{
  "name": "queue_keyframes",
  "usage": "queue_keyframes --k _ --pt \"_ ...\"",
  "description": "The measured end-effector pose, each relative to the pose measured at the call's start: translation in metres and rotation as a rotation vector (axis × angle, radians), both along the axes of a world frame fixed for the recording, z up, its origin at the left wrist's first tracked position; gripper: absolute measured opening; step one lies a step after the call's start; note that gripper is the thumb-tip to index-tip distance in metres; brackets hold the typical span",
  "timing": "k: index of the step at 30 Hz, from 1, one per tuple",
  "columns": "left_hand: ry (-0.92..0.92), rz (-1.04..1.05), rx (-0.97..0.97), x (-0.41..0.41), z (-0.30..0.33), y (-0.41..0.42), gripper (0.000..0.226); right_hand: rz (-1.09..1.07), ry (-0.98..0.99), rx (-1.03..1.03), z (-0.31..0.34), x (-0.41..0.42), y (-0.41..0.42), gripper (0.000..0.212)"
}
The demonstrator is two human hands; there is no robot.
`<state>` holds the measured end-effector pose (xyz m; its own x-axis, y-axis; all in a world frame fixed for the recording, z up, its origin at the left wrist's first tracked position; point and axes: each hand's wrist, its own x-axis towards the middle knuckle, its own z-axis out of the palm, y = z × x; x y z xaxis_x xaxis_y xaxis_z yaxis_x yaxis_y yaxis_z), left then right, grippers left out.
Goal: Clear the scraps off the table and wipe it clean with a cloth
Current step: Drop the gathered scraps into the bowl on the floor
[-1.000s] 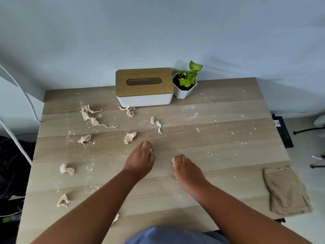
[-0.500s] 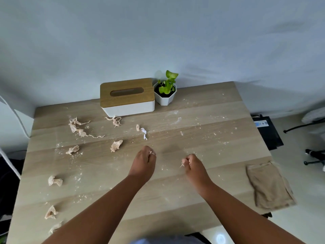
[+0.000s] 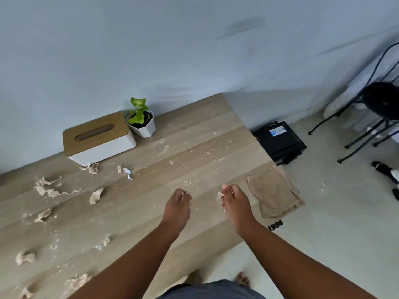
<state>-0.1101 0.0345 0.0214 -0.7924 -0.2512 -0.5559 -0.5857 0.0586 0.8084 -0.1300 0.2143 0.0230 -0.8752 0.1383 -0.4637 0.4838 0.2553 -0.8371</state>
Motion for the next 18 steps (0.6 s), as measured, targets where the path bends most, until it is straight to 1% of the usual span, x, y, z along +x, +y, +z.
queue_keyframes --k 4,10,13,15,18 --pt "-0.027 -0.069 0.055 0.007 0.014 0.060 0.014 -0.161 -0.029 -0.138 0.005 0.016 0.052 0.031" --pt "-0.039 -0.237 0.057 0.021 0.023 0.146 0.015 -0.341 -0.067 -0.276 0.011 0.048 0.136 0.027" --pt "-0.038 -0.301 0.058 0.028 0.024 0.185 0.016 -0.393 -0.055 -0.271 0.012 0.066 0.175 0.024" --pt "-0.043 -0.343 0.056 0.032 0.024 0.211 0.019 -0.430 -0.042 -0.262 0.011 0.080 0.201 0.025" --pt "-0.055 -0.410 0.062 0.039 0.023 0.243 0.016 -0.481 -0.042 -0.239 0.011 0.095 0.231 0.030"
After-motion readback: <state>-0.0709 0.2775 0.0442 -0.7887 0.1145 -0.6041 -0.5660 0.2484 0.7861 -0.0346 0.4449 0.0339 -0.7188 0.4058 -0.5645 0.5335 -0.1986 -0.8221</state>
